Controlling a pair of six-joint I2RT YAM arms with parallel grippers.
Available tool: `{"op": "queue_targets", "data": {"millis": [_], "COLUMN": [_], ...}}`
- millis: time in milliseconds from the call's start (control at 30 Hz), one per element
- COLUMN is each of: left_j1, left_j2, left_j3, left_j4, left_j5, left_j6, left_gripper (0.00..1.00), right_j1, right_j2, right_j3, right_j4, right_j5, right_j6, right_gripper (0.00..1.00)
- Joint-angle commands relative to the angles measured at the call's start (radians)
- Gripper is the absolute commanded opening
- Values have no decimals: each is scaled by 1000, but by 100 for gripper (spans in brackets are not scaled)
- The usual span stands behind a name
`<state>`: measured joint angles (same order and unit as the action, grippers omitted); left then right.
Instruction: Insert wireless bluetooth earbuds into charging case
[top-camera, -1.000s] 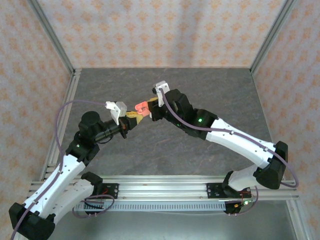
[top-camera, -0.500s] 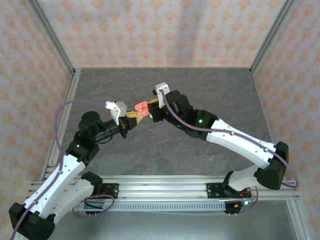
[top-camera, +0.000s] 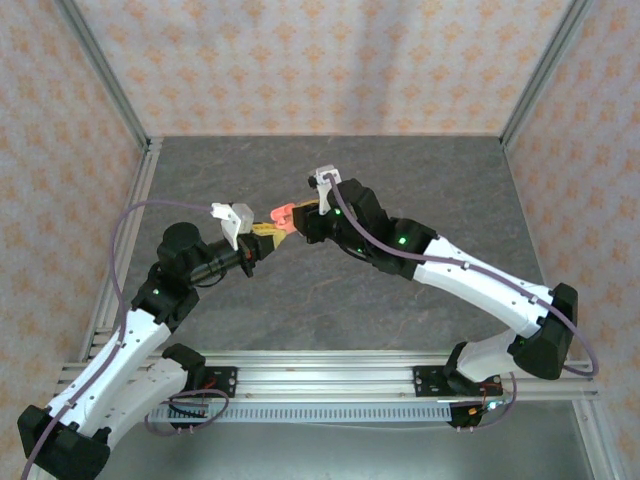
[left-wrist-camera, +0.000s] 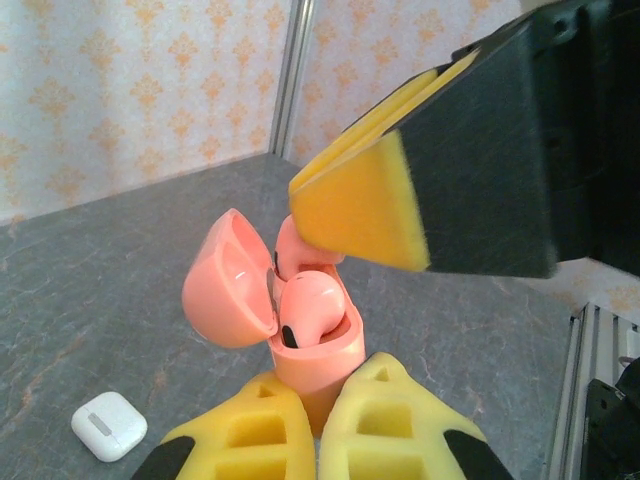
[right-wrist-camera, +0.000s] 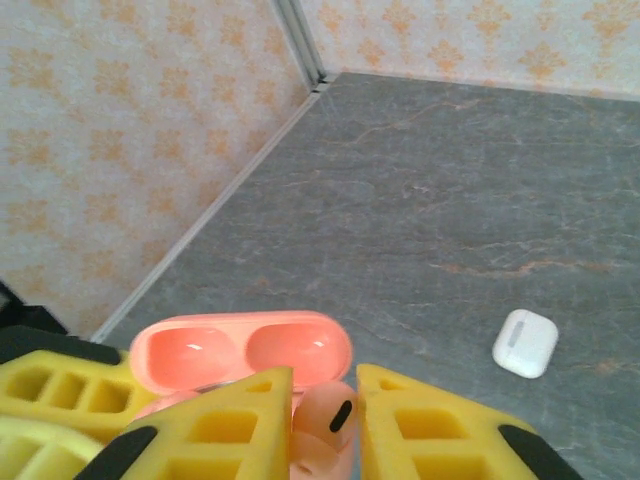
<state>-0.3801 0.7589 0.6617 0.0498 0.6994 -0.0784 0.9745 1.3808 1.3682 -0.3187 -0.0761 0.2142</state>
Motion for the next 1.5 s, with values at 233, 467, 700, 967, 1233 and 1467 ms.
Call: {"op": "queue_targets", "data": {"millis": [233,467,700,967,1233,1467], "left_j1": [-10,-11,-12,-14,-16,-20], "left_j2": [-8,-14,-19,-29,-33,-37], "left_j3": [39,38,46,44,46,44], "left_j4": [59,61,82,96,96,93], "left_j5": [3,3,6,8,8,6], "left_j6": [0,2,-20,-38,-40,-41], "left_gripper": [0,0,0,0,0,0], "right_j1": [10,8,6,6,7,6], "right_j2": [29,14,11,24,51,75], "right_j3": [159,223,205,203,219,242], "right_j4": [-138,-222,-252,-250,-248,-254], "right_j5": [-54,-1,-34,-64,-79,-92], "right_j6": [97,118,139,148,135,122], "right_gripper": [36,36,21,12,9,9]}}
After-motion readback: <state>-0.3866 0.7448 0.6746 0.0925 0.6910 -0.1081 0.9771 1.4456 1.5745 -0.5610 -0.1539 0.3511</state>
